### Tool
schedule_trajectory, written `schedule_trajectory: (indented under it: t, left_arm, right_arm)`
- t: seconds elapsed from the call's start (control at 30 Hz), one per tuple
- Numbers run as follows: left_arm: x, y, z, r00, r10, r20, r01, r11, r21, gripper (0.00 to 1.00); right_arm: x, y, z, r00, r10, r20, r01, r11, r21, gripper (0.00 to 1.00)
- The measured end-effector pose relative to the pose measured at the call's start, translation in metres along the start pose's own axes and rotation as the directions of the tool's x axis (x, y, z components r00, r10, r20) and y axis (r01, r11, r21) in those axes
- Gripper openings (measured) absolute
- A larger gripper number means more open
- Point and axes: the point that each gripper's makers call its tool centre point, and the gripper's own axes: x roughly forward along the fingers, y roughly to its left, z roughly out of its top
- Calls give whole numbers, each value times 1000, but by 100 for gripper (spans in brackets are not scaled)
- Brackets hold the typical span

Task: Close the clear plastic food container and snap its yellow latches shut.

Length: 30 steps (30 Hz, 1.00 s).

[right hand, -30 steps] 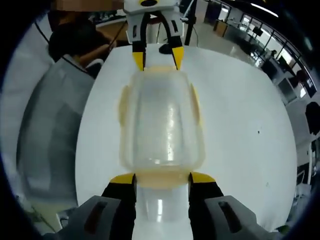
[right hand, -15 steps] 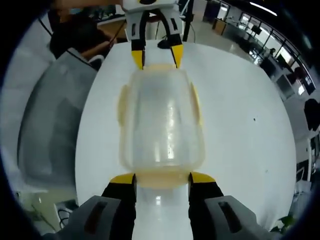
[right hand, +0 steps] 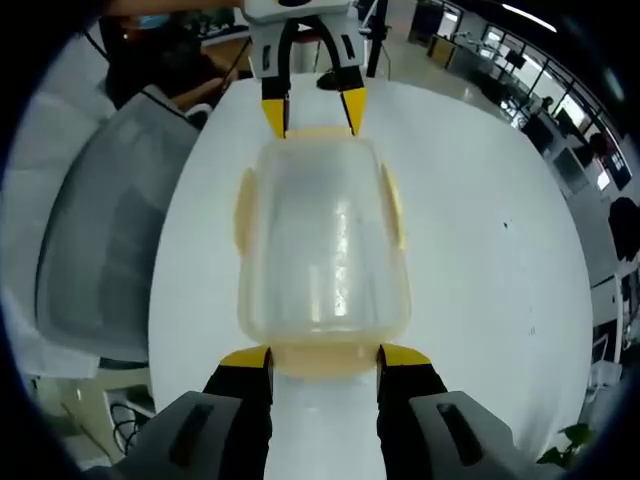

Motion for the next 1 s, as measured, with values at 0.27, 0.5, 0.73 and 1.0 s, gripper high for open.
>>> schedule_trajectory:
  t: [0.27, 0.5, 0.73, 1.0]
  left_arm:
    - [9, 0, 10, 1000, -1, 3, 1, 1000, -7, 39]
    - [19, -2, 17, 1000, -6, 6, 6, 1000, -12, 39]
    - [28, -4, 24, 1000, -10, 9, 10, 1000, -20, 39]
    - [34, -4, 28, 1000, -10, 13, 10, 1000, -24, 39]
  right_arm:
    - [-3, -2, -13, 1000, 4, -2, -4, 1000, -3, 39]
    - [-4, 1, -26, 1000, 11, -4, -11, 1000, -2, 39]
    - [-4, 1, -36, 1000, 16, -10, -16, 1000, -4, 39]
    - [-3, -1, -45, 1000, 18, -9, -19, 1000, -4, 39]
